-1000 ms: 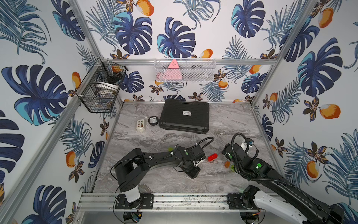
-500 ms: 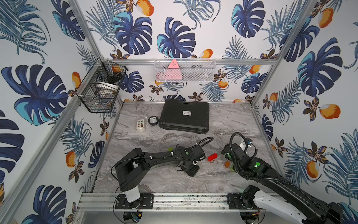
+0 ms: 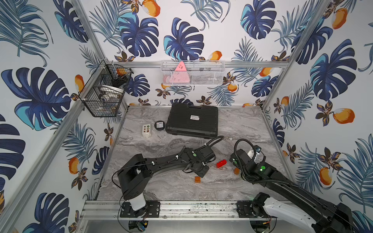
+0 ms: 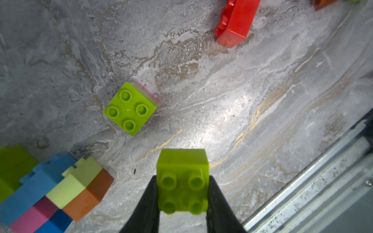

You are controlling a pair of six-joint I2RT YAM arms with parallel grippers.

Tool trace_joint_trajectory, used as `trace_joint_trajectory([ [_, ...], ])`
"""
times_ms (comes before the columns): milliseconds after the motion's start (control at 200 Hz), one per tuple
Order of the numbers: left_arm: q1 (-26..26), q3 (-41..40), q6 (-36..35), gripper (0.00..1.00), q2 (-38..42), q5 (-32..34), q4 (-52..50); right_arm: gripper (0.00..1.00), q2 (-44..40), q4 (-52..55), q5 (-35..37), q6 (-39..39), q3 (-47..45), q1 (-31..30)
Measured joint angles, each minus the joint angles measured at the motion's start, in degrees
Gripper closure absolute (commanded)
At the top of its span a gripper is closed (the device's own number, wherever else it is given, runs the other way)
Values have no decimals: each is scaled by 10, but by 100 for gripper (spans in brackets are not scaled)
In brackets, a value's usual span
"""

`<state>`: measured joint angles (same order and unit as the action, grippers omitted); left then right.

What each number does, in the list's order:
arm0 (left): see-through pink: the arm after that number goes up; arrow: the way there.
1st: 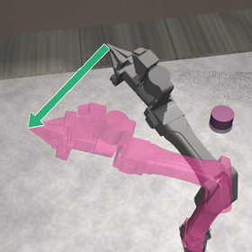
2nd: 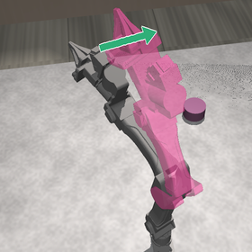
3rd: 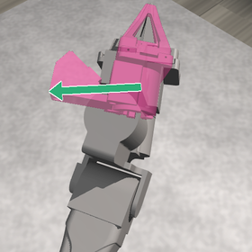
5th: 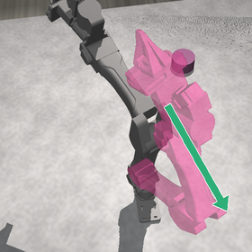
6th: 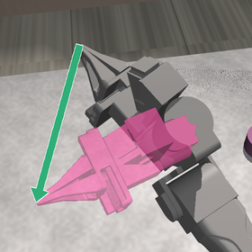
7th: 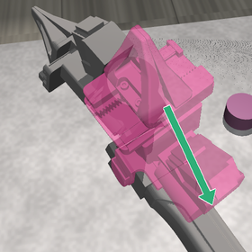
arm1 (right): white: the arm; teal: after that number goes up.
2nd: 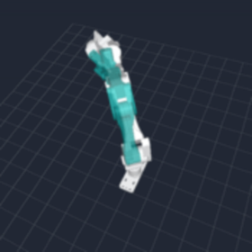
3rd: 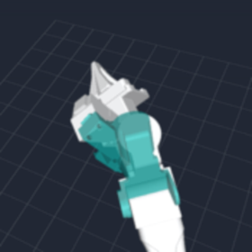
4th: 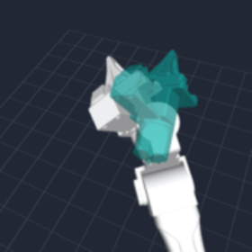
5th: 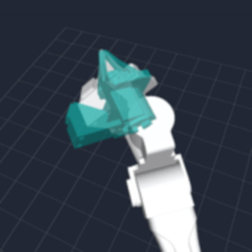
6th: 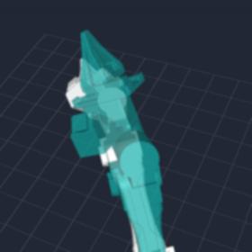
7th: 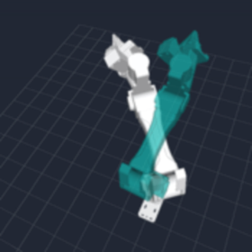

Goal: Assemble the letter h with lego
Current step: Place the lego brick at the center of the board.

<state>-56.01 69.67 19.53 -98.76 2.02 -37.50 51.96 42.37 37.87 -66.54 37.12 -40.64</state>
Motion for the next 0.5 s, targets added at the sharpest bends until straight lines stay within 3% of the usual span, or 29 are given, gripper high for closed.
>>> trace_joint_trajectory([
  [240, -3, -2, -15, 79, -43, 24, 43, 1, -19, 63, 10, -94, 1, 11],
  [501, -28, -18, -31, 75, -56, 25, 74, 0, -39, 71, 2, -123, -16, 21],
])
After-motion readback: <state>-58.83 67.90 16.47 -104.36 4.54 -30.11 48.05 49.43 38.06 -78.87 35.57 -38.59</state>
